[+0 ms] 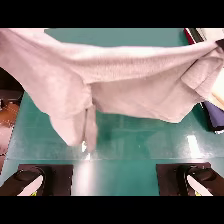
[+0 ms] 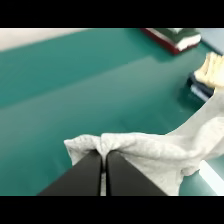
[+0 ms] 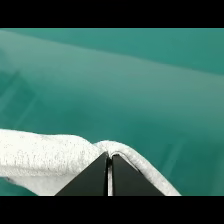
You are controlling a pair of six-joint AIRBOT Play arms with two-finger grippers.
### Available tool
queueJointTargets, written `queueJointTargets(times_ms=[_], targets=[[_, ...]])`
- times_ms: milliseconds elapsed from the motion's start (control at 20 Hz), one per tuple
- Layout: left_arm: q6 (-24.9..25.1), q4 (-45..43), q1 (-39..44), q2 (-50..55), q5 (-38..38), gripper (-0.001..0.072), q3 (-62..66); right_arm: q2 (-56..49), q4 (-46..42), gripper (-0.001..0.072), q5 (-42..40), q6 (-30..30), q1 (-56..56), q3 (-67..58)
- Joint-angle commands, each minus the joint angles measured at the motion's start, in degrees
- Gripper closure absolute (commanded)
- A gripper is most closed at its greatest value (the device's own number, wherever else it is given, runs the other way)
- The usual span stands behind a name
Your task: Fold the shirts.
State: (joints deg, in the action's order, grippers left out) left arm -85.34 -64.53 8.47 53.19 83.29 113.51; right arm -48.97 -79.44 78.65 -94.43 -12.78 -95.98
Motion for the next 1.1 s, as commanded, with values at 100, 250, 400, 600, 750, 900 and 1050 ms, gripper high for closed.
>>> queueJointTargets(times_ms=[100, 250, 400, 600, 750, 900, 1050], targets=[[0.57, -6.34, -0.04, 8.90, 4.50, 0.0685, -13.14, -15.04, -1.62, 0.0703, 7.93, -0.46, 0.04, 0.04], [2.12, -6.91, -0.04, 18.64, 1.38, 0.0684, -18.78, -26.40, -1.60, 0.0703, 7.80, 1.88, 0.20, 0.02], [2.10, -7.02, -0.07, 29.66, -6.03, 0.0684, -19.19, -35.17, -1.16, 0.0700, -0.26, 2.45, 2.23, 0.02], [-2.56, -7.15, -0.07, 37.31, -12.28, 0.0102, -19.19, -41.03, -1.07, 0.0681, -5.70, 2.34, 6.01, 0.02], [-3.17, -10.25, -0.07, 36.89, -10.36, 0.0102, -18.49, -40.52, -1.07, 0.0233, -5.16, 2.32, 9.57, 0.02], [-3.13, -13.00, -0.07, 35.04, -4.15, 0.0102, -19.89, -36.79, -1.05, 0.0377, -2.58, 2.82, 12.20, 0.04], [-2.75, -8.96, -0.04, 30.67, -5.44, 0.0102, -30.95, -32.35, 1.95, 0.0396, 1.49, 6.01, 12.83, 0.04]])
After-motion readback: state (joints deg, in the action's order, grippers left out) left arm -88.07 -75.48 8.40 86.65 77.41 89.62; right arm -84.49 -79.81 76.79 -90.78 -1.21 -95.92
